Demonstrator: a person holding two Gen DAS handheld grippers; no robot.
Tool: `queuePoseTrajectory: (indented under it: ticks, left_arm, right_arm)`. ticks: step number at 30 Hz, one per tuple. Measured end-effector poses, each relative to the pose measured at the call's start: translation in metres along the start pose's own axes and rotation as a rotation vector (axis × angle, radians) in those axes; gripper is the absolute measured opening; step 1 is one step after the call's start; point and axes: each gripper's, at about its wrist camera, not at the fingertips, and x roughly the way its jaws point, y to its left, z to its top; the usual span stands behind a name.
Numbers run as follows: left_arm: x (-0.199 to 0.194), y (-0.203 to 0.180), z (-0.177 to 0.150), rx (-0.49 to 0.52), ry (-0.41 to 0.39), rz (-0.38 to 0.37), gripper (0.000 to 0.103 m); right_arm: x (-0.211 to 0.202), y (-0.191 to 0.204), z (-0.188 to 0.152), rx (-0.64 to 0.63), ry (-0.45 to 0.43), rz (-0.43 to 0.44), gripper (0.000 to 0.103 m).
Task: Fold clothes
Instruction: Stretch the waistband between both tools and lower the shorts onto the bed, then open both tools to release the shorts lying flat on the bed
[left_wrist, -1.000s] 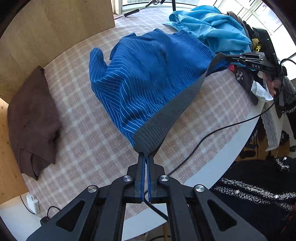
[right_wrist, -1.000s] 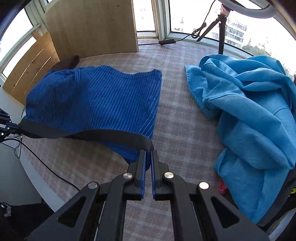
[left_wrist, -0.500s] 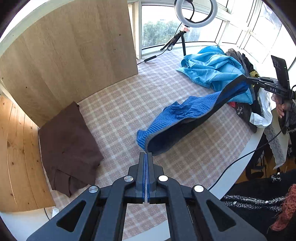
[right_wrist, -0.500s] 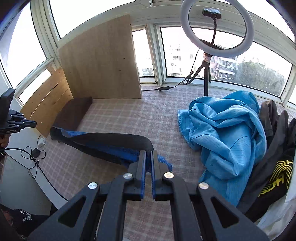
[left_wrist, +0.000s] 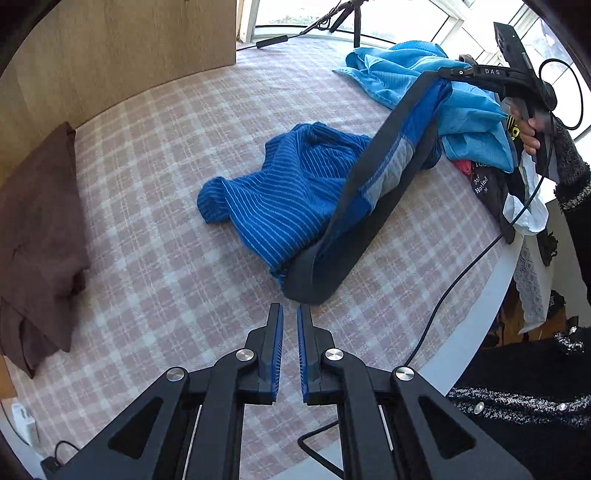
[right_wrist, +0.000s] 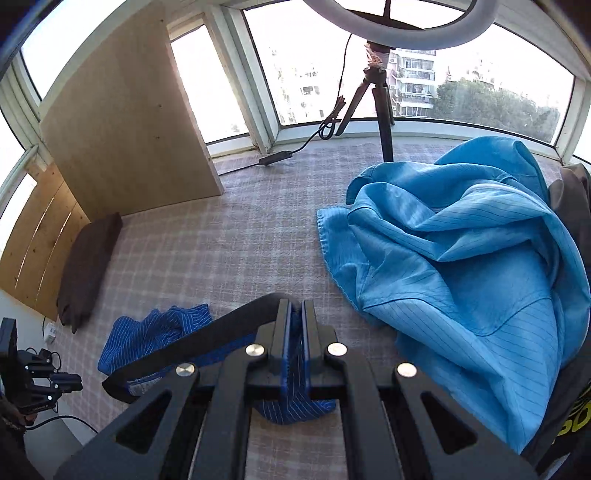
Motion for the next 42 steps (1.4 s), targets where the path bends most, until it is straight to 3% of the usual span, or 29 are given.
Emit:
queuePoseTrajectory:
  ticks: [5,8,11,18,20,21,23,24,28,31,34,37,39,42]
  left_arm:
    - [0.022,-0.02,0.0,-0.077,-0.043,-0.071,0.006]
    - [0.027,-0.044,0.002,-0.091,-0.082,-0.106,0.017]
    - [0.034,-0.062,0.002,-0.113,-0.091,-0.024,0.028]
    - [0.062,-0.063,0.0,-0.292,-0.101,0.128,0.036]
    - [0.075,-0.057,0.002,-0.346,-0.103,0.142,0.032]
    - [0.081,-0.054,0.003,-0.368,-0.101,0.134,0.014]
    - [0.082,-0.047,0.004,-0.395,-0.115,0.114,0.002]
    - [0.077,-0.043,0.005,-0.401,-0.128,0.104,0.002]
    - [0.004,-0.031,0.004,-0.329,-0.146,0.059,0.002]
    - [-0.065,-0.026,-0.001,-0.248,-0.143,0.027,0.002]
    - [-0.069,-0.021,-0.011,-0.194,-0.021,0.084,0.002]
    - [-0.073,-0.015,-0.021,-0.14,0.102,0.14,0.002]
    - [-0.075,-0.01,-0.026,-0.105,0.179,0.177,0.002]
    - [-0.072,0.015,0.016,-0.068,0.137,0.255,0.002]
  right_arm:
    - [0.027,-0.034,0.003,0.04,0.062,-0.059,0.005]
    - [0.031,-0.035,0.0,0.016,0.072,-0.054,0.005]
    - [0.03,-0.035,-0.001,-0.012,0.072,-0.046,0.005]
    - [0.026,-0.035,0.005,-0.059,0.067,-0.012,0.005]
    - [0.026,-0.034,0.005,-0.069,0.066,-0.003,0.005]
    - [0.026,-0.034,0.005,-0.073,0.065,0.001,0.005]
    - [0.023,-0.034,0.005,-0.077,0.061,0.011,0.005]
    - [0.021,-0.034,0.004,-0.079,0.058,0.016,0.005]
    - [-0.004,-0.034,-0.007,-0.105,0.04,0.046,0.005]
    - [-0.034,-0.03,-0.041,-0.133,0.069,0.117,0.005]
    - [-0.05,-0.011,-0.101,-0.172,0.185,0.222,0.005]
    - [-0.038,0.014,-0.15,-0.18,0.304,0.317,0.005]
    - [-0.021,0.023,-0.154,-0.151,0.32,0.346,0.005]
    - [-0.012,0.031,-0.114,-0.128,0.239,0.307,0.005]
